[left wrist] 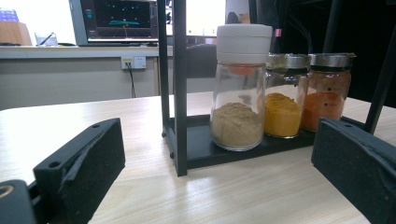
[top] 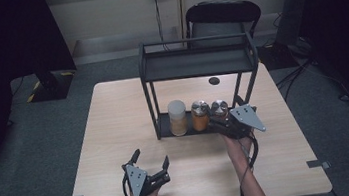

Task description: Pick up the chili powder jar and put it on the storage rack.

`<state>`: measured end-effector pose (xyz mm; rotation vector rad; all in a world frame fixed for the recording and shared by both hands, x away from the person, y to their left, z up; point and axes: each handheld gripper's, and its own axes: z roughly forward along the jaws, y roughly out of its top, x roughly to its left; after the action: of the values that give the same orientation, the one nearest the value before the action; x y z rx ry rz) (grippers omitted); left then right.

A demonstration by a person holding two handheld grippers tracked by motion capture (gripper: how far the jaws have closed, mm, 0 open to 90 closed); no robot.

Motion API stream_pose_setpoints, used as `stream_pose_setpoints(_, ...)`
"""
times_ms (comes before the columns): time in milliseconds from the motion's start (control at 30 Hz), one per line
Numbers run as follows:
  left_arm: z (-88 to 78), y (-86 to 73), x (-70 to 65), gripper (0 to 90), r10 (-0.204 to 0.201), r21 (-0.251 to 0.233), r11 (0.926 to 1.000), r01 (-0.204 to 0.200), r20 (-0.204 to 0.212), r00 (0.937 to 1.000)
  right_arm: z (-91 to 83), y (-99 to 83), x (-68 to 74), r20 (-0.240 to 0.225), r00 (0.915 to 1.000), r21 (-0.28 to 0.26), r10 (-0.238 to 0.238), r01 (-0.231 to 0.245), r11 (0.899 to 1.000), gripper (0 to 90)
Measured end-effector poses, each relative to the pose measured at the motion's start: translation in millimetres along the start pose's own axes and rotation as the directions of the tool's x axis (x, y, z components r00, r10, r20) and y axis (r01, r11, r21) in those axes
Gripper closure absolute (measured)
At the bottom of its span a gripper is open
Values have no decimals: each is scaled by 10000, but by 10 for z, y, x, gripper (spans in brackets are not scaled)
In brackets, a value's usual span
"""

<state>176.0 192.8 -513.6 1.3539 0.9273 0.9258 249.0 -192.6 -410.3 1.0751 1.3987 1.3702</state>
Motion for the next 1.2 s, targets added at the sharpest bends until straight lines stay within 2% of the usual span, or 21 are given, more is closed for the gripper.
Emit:
stream_pose_setpoints(367,-3,-3,0,21,10,-16,10000,-10,-10,10000,-105,-48,-11,93,9995,-141,287,-286,9995,11)
stream_pose_setpoints(667,-3,-3,-1,21,11,-18,10000,-11,-11,10000,-166,-59,-6,184,9993,-52,317,-316,9995,11)
stream_pose_setpoints(1200,-5,-4,-3,21,28,-23,10000,-28,-22,10000,-303,-105,11,264,9981,-303,557,-549,9980,11)
